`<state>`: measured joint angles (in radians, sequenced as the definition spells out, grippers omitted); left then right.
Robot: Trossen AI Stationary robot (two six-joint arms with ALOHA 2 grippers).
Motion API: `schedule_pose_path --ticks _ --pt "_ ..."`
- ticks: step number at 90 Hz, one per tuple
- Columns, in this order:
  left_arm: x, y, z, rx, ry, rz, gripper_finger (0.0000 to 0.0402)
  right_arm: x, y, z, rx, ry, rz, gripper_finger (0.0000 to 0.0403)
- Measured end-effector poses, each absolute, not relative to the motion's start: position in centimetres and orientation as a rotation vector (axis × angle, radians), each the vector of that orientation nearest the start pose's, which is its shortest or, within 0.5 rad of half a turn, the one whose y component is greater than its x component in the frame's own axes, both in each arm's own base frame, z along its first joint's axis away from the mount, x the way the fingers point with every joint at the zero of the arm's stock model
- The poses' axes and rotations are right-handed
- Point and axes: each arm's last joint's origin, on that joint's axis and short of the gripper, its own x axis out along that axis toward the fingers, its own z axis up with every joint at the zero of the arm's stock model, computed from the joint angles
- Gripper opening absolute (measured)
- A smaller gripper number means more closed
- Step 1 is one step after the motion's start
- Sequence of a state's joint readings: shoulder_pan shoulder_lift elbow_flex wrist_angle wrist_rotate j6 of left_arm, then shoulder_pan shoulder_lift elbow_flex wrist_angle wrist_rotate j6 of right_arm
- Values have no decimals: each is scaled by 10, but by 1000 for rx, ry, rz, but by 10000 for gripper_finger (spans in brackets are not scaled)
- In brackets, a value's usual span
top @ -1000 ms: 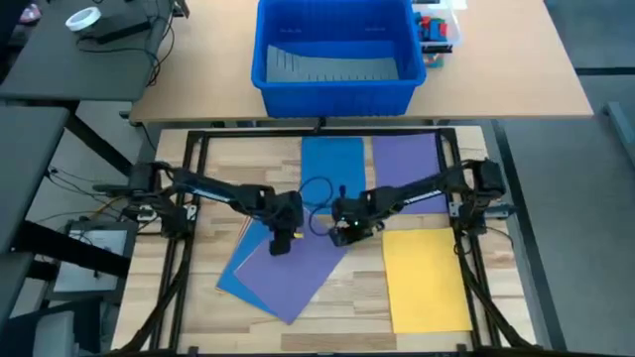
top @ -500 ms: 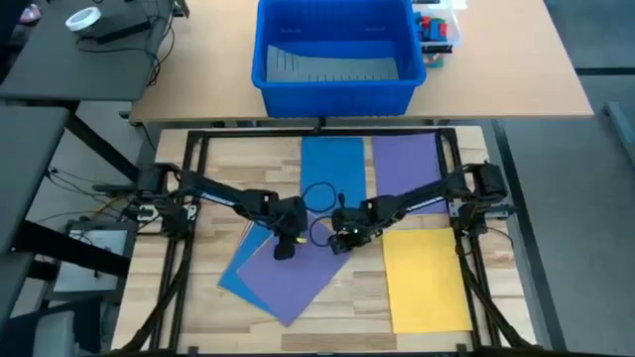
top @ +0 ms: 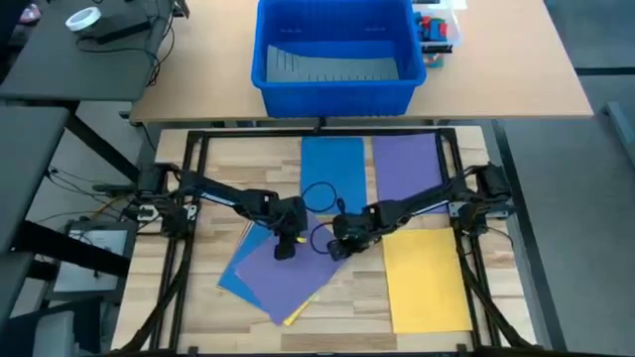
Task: Organize paper
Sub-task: Stack the purple paper on top of the other purple papers
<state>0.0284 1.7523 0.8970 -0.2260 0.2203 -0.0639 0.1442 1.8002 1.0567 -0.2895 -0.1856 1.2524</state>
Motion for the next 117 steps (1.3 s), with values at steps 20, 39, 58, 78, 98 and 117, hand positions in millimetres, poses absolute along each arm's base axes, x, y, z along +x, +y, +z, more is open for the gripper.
schedule_pose_path --ticks 20,39,58,78,98,117 --pt "319 3 133 -201 1082 -133 0 354 58 160 1146 1009 -315 134" --pt "319 3 133 -199 1079 -134 0 358 59 156 1138 981 -302 134" --pt "320 3 133 -181 1067 -145 0 370 63 156 1110 885 -187 134" --pt "320 3 133 -183 1063 -145 0 369 60 147 1098 911 -247 132" --pt "315 3 140 -177 1078 -142 0 366 59 147 1022 935 -225 19" --pt "303 9 190 -145 1122 -151 0 345 40 177 935 998 -260 1"
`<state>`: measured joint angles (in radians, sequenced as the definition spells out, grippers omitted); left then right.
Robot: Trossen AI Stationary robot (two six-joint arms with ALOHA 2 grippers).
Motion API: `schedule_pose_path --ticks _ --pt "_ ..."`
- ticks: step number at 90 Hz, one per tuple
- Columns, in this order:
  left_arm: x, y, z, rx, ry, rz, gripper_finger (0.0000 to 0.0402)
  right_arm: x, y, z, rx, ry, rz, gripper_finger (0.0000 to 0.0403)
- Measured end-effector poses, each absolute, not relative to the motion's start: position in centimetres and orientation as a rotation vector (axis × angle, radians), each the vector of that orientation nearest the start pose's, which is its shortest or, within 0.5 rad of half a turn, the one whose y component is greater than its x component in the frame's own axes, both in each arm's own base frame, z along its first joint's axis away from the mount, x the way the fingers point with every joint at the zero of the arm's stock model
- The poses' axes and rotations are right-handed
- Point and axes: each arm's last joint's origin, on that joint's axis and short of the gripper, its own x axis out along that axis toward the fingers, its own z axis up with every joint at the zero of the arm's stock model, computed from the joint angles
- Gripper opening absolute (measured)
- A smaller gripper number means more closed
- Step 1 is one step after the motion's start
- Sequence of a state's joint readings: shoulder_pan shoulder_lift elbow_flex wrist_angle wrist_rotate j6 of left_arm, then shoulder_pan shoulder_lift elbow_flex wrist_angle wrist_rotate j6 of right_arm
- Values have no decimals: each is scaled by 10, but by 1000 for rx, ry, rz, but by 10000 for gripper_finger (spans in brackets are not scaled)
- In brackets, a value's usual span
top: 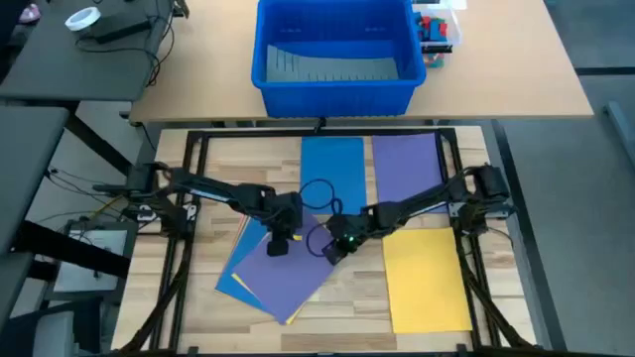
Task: Organize paper
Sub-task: Stack the purple paper on top of the other purple papers
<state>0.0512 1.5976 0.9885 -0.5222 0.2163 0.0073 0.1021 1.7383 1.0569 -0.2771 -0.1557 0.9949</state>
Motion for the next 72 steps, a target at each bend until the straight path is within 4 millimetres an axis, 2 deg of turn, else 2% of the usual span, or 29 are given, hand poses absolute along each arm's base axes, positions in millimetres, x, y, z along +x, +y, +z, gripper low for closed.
schedule_pose_path --ticks 11,19,27,38,46,58,72 --pt "300 18 223 -118 1047 -146 0 320 14 209 848 1032 -282 0" --pt "295 25 245 -115 975 -127 0 292 -12 231 769 1083 -313 0" --pt "289 33 257 -121 929 -101 0 259 -40 249 691 1138 -344 0" --pt "282 43 267 -133 894 -64 0 220 -80 265 564 1184 -352 0" --pt "279 50 268 -144 891 -42 0 200 -107 270 467 1173 -354 0" --pt "275 53 266 -168 934 -26 0 178 -146 273 370 1158 -393 0" --pt "272 52 264 -178 967 -26 0 165 -188 276 278 1139 -459 0"
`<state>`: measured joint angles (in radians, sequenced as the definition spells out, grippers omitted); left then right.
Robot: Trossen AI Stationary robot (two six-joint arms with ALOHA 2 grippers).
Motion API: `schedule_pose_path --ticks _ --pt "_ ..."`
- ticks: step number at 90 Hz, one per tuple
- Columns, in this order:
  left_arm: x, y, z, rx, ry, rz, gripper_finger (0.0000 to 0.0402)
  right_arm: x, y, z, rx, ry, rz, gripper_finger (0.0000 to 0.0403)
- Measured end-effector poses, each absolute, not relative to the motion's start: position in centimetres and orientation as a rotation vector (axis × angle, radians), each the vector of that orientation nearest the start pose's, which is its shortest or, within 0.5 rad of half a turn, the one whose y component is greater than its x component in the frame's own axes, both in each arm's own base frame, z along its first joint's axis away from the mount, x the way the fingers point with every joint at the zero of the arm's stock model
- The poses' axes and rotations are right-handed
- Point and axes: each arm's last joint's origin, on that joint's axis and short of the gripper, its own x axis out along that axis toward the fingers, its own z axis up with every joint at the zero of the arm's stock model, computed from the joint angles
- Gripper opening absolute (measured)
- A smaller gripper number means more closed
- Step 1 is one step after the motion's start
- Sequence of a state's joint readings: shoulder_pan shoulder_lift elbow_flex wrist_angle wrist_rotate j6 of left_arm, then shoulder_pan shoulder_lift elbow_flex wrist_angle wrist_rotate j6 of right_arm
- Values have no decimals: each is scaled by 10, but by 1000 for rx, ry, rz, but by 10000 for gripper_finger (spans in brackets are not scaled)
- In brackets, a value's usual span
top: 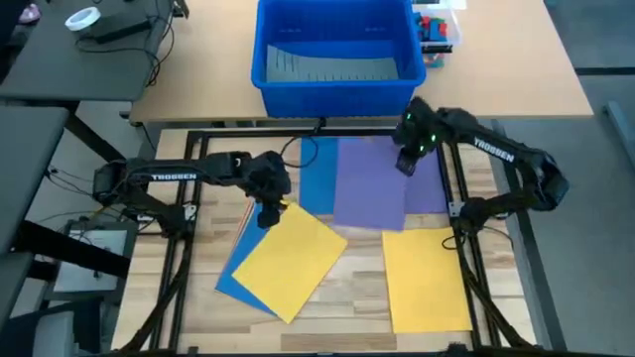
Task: Organize paper
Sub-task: Stack the purple paper on top of the other purple papers
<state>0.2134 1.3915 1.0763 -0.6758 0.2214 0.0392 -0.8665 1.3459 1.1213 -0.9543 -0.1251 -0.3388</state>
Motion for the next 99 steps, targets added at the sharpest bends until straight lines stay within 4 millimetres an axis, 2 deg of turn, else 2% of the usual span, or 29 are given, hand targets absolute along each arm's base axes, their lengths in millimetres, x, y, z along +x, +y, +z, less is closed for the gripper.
schedule_pose_path --ticks 16,36,54,65,99 --pt "271 61 269 -202 932 73 0 161 -230 274 269 1174 -486 0" --pt "264 83 270 -252 919 172 0 161 -267 237 246 1549 -452 0" --pt "260 88 268 -272 953 191 0 165 -272 211 280 1709 -335 0" --pt "260 88 268 -270 953 194 0 164 -277 209 241 1771 -452 0" --pt "259 89 268 -258 958 245 0 159 -282 211 312 1753 -634 0"
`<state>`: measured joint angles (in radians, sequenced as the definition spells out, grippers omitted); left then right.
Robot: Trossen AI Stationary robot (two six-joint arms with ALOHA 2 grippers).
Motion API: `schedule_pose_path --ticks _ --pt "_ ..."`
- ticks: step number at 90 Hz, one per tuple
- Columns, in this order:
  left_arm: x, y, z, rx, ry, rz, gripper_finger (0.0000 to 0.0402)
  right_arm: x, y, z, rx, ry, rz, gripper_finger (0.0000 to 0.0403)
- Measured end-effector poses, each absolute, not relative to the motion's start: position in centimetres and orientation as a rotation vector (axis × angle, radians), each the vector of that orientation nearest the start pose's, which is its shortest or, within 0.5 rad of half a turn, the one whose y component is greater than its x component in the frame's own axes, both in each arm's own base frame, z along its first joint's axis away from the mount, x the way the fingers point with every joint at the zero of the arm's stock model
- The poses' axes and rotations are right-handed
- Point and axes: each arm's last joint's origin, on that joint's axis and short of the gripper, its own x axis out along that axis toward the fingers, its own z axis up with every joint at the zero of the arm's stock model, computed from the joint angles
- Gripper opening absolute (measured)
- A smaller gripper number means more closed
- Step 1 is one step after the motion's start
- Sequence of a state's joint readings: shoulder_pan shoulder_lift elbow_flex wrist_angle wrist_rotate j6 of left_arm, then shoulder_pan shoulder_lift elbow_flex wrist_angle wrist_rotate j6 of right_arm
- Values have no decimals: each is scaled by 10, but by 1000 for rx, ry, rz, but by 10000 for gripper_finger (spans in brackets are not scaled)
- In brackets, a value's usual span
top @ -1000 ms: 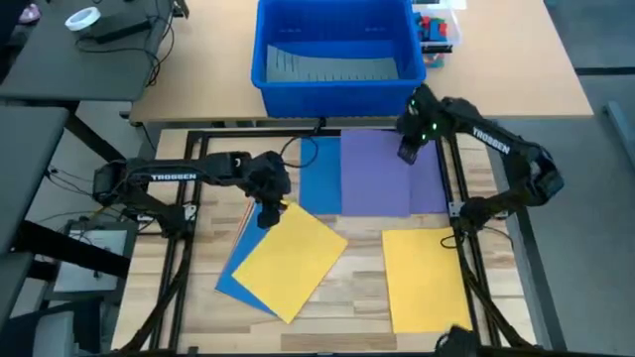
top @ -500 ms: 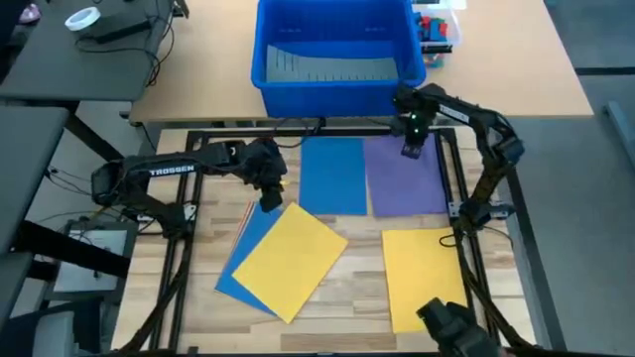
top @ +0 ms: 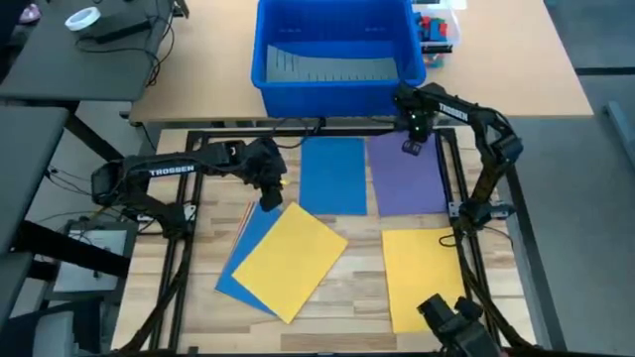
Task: Organize paper
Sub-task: Stack the purple paper on top of the other purple papers
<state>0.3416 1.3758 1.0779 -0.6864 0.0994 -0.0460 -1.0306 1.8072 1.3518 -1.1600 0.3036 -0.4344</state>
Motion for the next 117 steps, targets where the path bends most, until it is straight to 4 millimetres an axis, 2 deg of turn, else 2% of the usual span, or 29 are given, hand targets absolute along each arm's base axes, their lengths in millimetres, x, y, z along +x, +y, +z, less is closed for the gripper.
schedule_pose_path --ticks 14,63,72,83,96,117 --pt "259 89 267 -259 964 245 0 155 -282 211 410 1749 -773 0" --pt "257 88 266 -218 994 221 0 150 -286 211 380 1759 -748 3" --pt "255 87 265 -218 1020 216 0 150 -286 211 377 1759 -746 20" --pt "253 87 263 -215 1043 211 0 149 -287 212 373 1762 -755 61" --pt "252 87 263 -217 1052 210 0 148 -287 213 338 1809 -831 102" --pt "253 87 263 -206 1050 205 0 159 -276 235 350 1870 -804 112"
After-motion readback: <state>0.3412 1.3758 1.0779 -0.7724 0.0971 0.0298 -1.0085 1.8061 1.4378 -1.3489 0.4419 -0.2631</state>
